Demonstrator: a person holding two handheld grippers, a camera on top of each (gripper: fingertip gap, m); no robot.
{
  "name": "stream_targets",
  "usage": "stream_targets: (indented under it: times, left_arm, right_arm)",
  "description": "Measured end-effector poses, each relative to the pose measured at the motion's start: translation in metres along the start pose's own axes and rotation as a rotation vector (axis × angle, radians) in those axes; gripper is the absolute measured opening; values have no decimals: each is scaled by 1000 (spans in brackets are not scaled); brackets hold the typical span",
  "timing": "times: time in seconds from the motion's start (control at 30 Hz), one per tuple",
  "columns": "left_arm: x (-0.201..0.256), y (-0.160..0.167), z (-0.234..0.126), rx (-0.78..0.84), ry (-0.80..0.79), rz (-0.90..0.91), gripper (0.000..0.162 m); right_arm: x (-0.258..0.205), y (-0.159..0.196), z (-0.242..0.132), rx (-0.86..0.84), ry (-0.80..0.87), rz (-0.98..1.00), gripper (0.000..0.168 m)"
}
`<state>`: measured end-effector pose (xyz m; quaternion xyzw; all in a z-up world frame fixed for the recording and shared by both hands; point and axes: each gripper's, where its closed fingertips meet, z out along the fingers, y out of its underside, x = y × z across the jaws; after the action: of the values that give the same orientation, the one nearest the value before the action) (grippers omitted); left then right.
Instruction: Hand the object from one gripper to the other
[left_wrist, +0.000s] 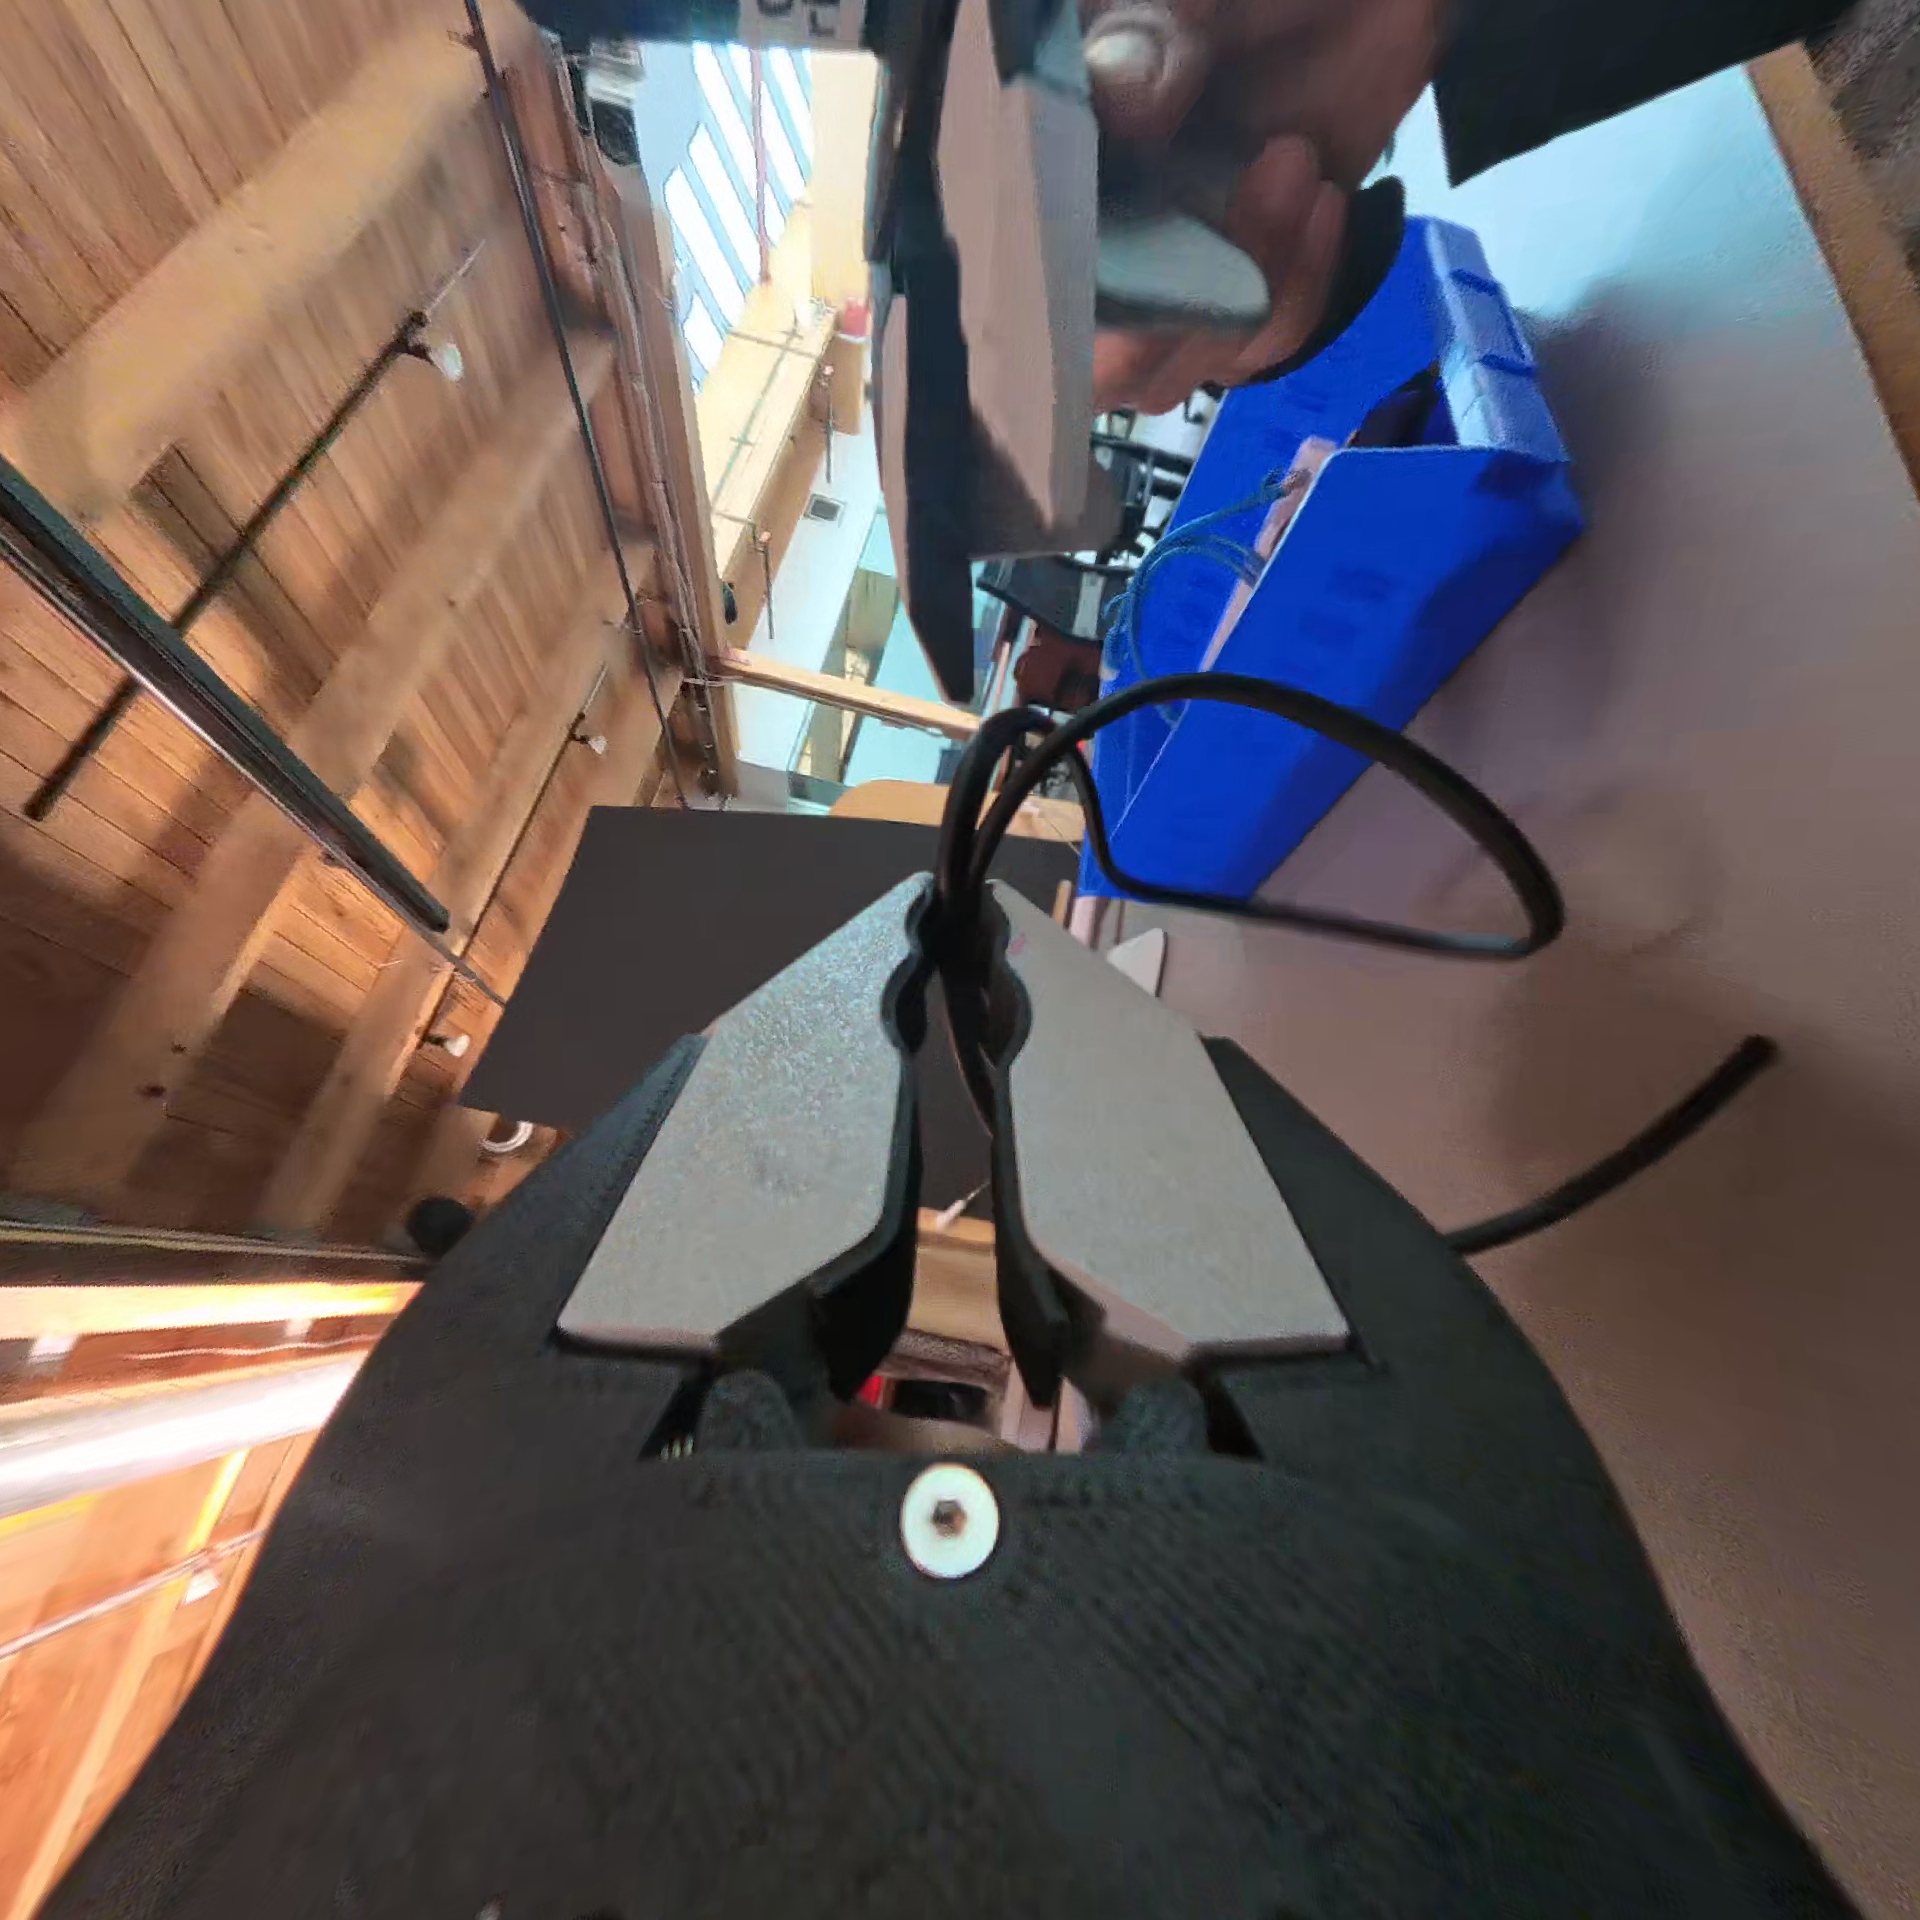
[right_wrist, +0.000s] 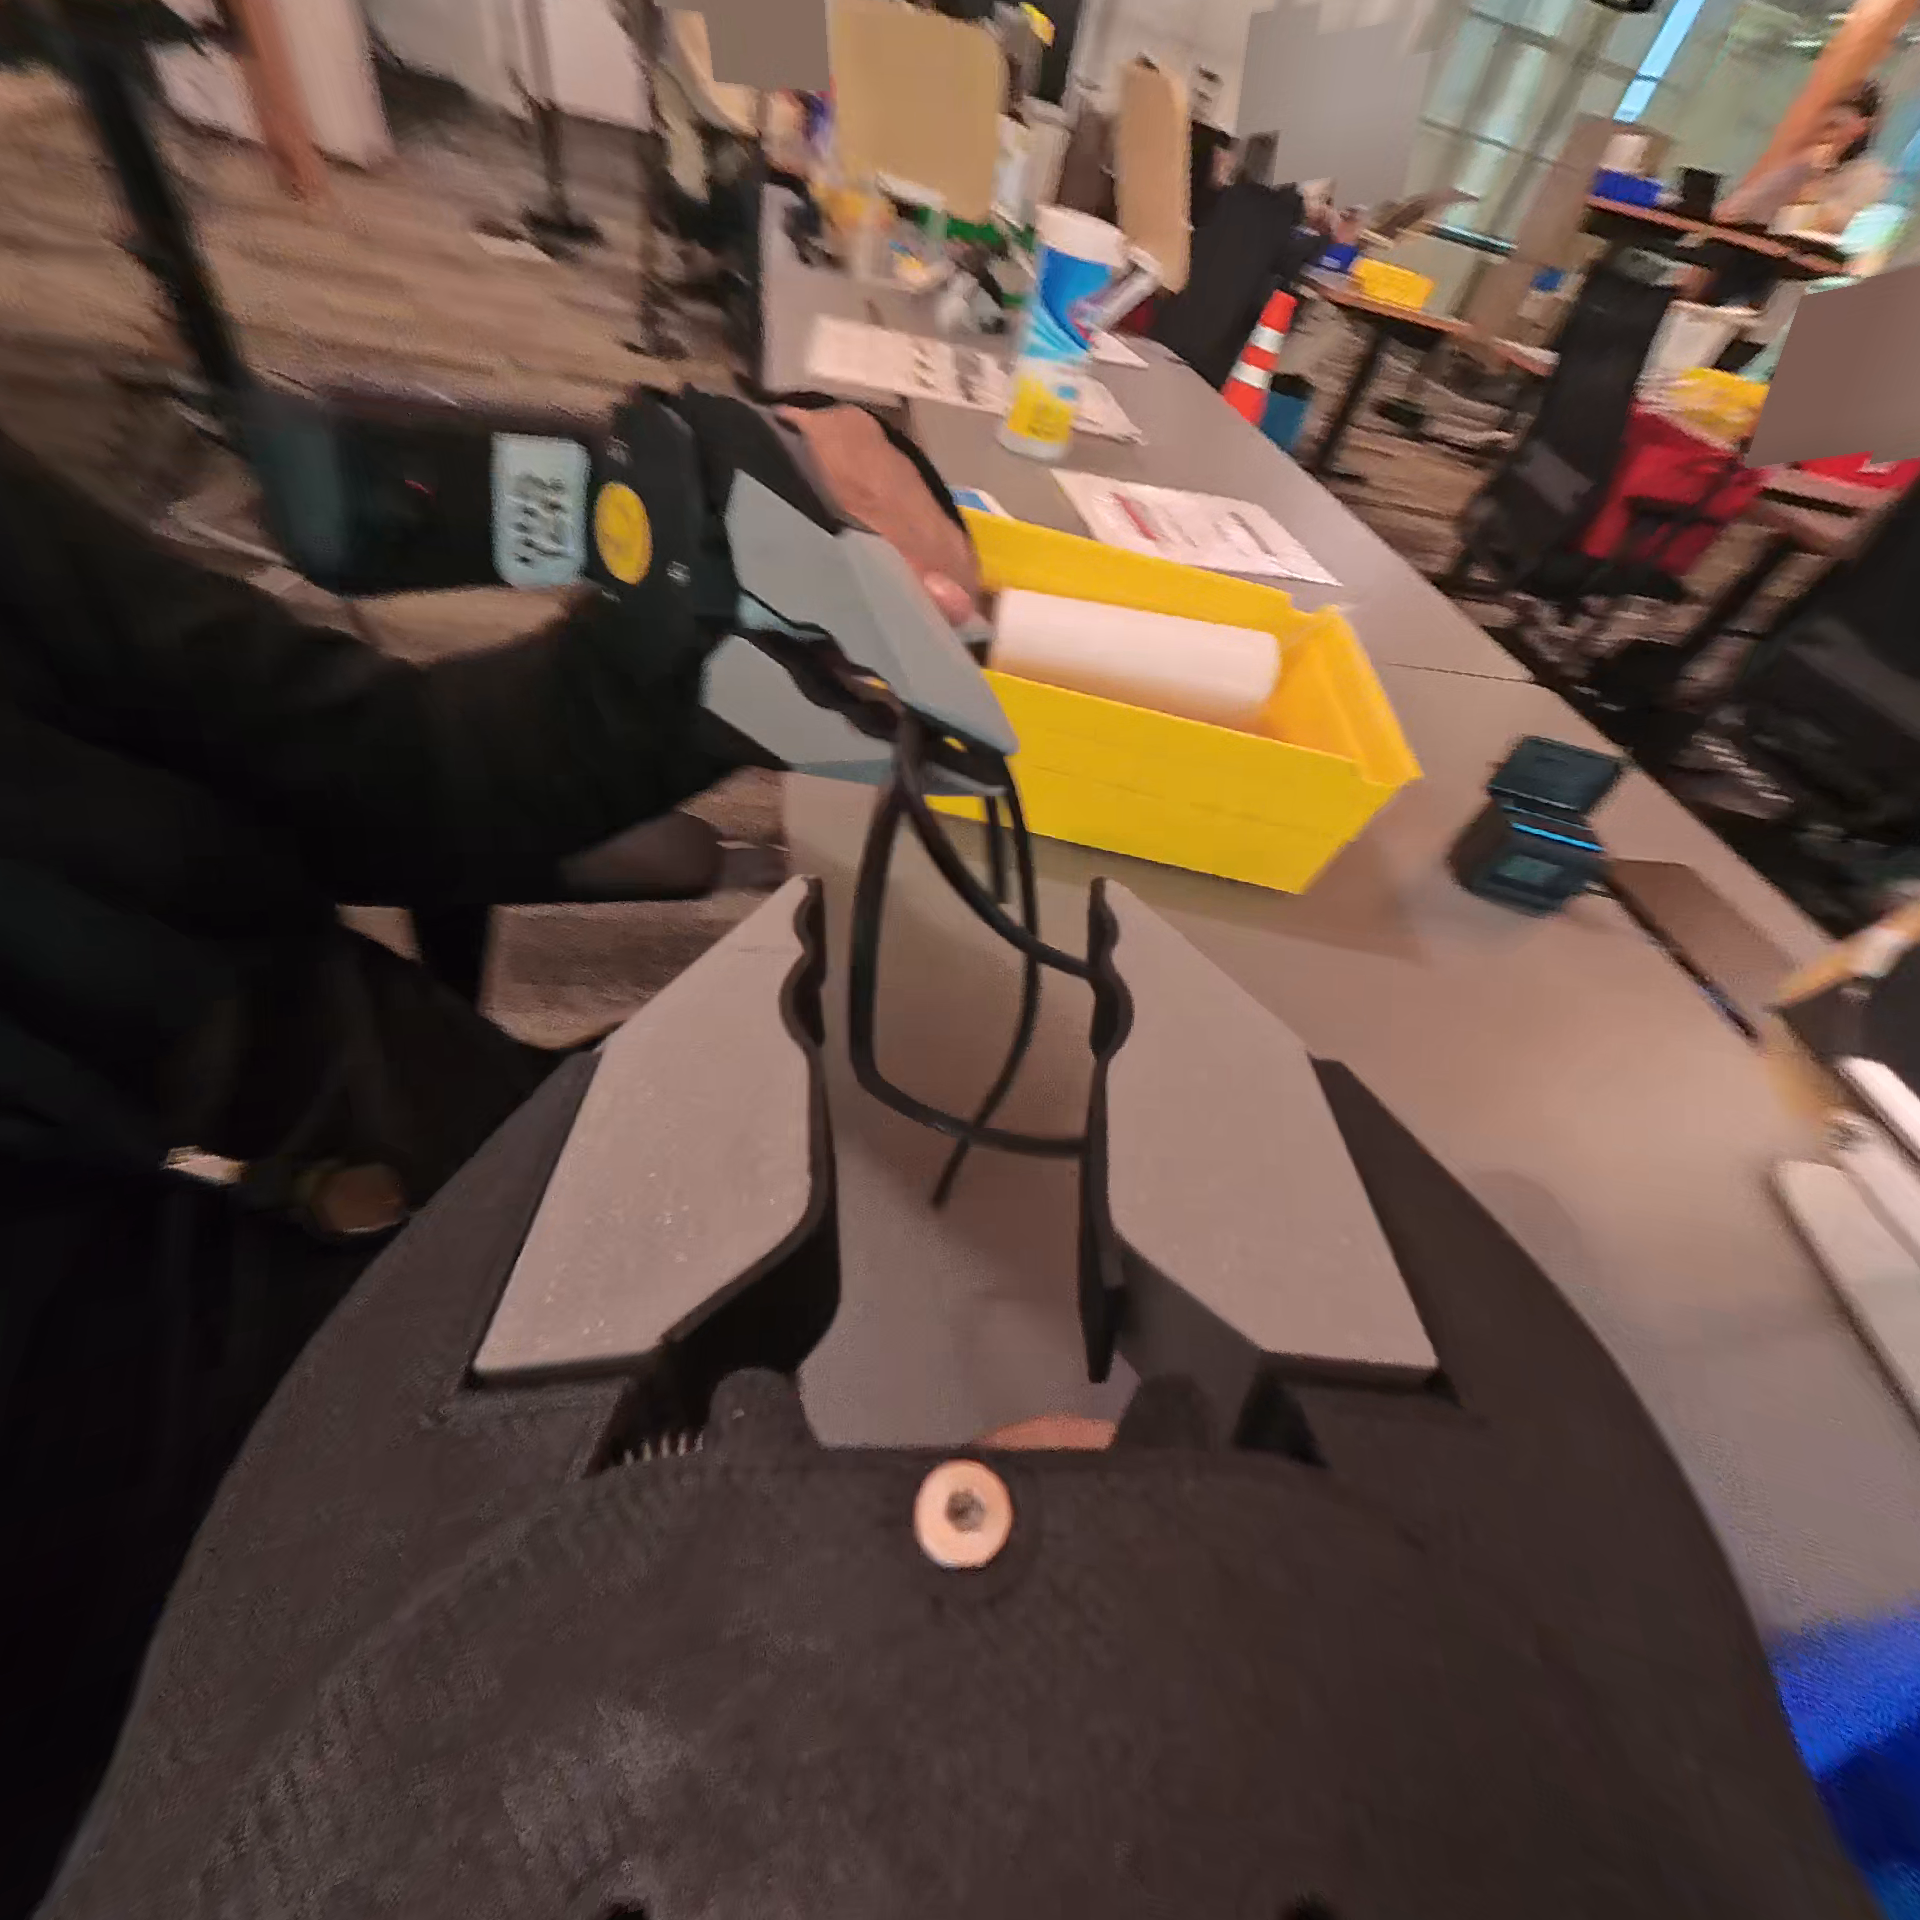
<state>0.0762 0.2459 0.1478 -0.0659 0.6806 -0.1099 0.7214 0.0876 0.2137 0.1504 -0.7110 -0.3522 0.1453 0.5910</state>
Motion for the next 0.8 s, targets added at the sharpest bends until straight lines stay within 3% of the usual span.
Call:
stream_targets:
  times: [0.2, 0.37, 0.43, 0.53, 0.67, 0.8]
  left_arm:
    - [29, -14, 4, 61, 141, 42, 3]
    - [42, -45, 1, 202, 206, -4, 4]
    - [44, -56, 0, 245, 218, -28, 3]
    - [45, -66, -6, 310, 247, -72, 4]
    - [47, -72, -9, 370, 279, -143, 4]
    - [41, -67, -8, 366, 257, -168, 4]
  right_arm:
    - [-25, 12, 5, 16, -230, 78, 84]
    - [-48, 36, 28, -63, -405, 104, 88]
    - [-52, 43, 39, -85, -454, 120, 101]
    - [-68, 42, 41, -53, -571, 123, 99]
    - [-77, 39, 43, -6, -606, 62, 101]
    - [-83, 38, 40, 5, -625, 6, 62]
